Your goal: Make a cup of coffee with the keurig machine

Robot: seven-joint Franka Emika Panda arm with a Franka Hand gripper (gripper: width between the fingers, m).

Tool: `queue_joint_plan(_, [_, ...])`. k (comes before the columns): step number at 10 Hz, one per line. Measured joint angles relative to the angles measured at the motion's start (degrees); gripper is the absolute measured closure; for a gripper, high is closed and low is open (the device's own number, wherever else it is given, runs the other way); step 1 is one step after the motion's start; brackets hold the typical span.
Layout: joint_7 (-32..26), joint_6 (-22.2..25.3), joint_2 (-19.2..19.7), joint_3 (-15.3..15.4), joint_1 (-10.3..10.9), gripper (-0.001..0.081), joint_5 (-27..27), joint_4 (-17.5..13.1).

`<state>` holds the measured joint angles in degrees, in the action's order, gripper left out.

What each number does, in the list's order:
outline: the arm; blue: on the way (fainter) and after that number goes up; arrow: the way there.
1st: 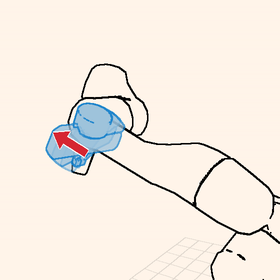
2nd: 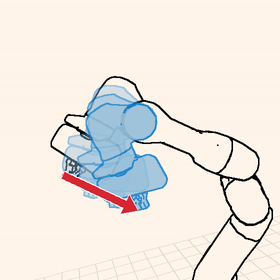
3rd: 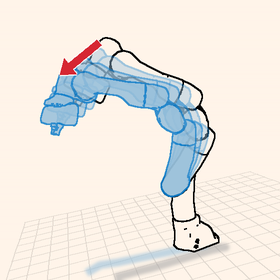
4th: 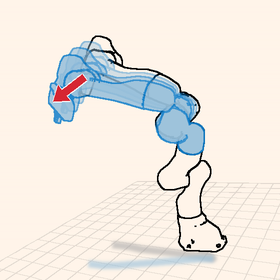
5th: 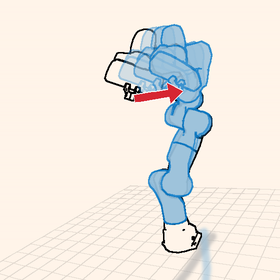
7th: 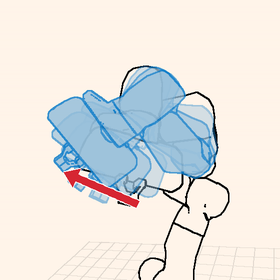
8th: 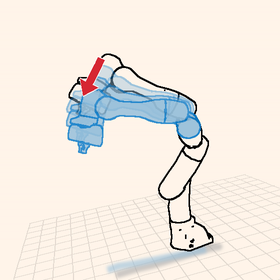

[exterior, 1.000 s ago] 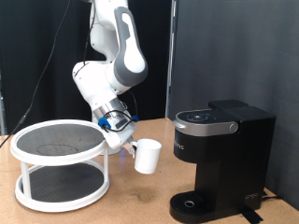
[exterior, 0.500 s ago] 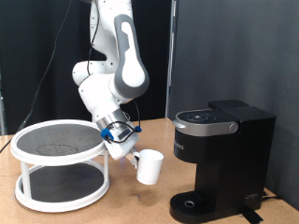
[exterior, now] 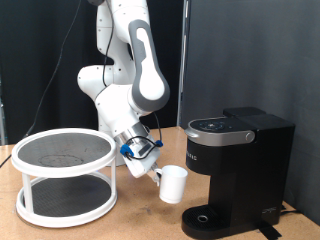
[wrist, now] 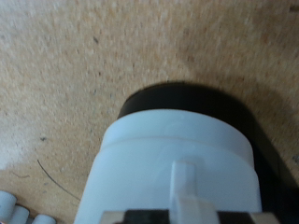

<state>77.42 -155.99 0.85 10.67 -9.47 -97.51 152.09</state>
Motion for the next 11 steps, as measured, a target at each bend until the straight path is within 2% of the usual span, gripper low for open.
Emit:
queue_joint_plan(4, [-1.20, -0.82, 2.01, 2.73, 0.87, 0.0803, -4.21, -3.17])
queue_joint_plan(8, [-2.46, -2.57, 2.83, 5.09, 1.24, 0.0803, -7.50, -4.85])
queue_joint_plan(11, [-4.61, -4.66, 5.00, 5.96, 1.30, 0.0803, -9.89, -6.61])
